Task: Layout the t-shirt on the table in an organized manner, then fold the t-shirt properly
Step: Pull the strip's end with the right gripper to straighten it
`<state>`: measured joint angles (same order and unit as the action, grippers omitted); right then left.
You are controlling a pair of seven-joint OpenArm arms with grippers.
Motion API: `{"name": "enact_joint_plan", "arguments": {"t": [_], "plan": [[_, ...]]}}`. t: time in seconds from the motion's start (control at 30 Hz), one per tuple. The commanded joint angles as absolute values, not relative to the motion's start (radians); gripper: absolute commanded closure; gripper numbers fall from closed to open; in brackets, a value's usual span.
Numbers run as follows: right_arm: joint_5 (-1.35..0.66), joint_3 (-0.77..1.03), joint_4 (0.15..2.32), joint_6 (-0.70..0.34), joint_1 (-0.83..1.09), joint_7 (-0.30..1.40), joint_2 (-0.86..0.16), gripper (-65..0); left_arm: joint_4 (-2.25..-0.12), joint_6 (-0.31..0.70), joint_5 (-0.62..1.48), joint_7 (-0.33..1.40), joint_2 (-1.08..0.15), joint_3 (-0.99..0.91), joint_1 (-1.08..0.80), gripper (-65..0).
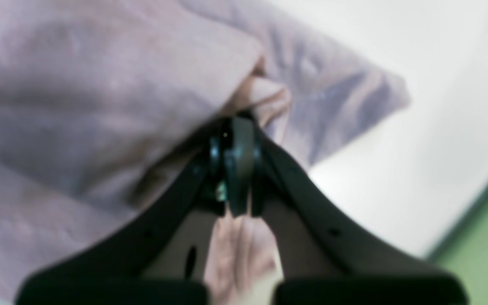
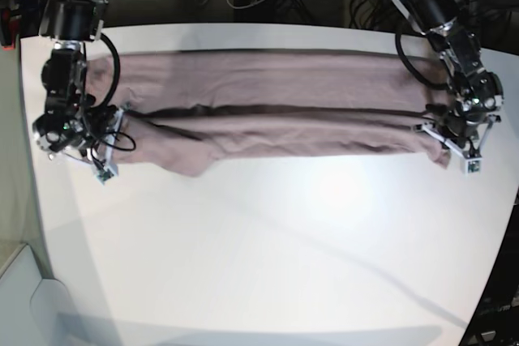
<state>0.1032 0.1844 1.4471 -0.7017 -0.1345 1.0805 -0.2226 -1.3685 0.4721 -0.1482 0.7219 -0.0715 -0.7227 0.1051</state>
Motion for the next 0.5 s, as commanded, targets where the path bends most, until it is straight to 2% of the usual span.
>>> {"name": "enact_joint_plan", "arguments": {"t": [0.0,0.1,0.27,0.37,0.47], "plan": [[0.114,0.193,1.511,-0.698,-0.15,1.087,-0.262,-0.6,-1.394,0.47,-0.14,0.708,-0.081,-0.723,0.12,-0.2],[0.114,0.193,1.635,-0.698,-0.15,1.159,-0.274,-5.6,-1.425,0.47,-0.14,0.71,-0.077,-0.725,0.113,-0.2],[0.111,0.186,1.794,-0.698,-0.15,1.251,-0.288,-23.2,-1.481,0.47,-0.14,0.71,-0.076,-0.727,0.059,-0.2],[0.111,0.147,1.834,-0.698,-0.16,1.28,-0.231,-33.1,-1.504,0.47,-0.14,0.71,-0.076,-0.727,0.038,-0.2],[0.111,0.076,1.811,-0.698,-0.174,1.274,-0.194,-39.2,-1.524,0.47,-0.14,0.71,-0.076,-0.727,0.019,-0.2]]}}
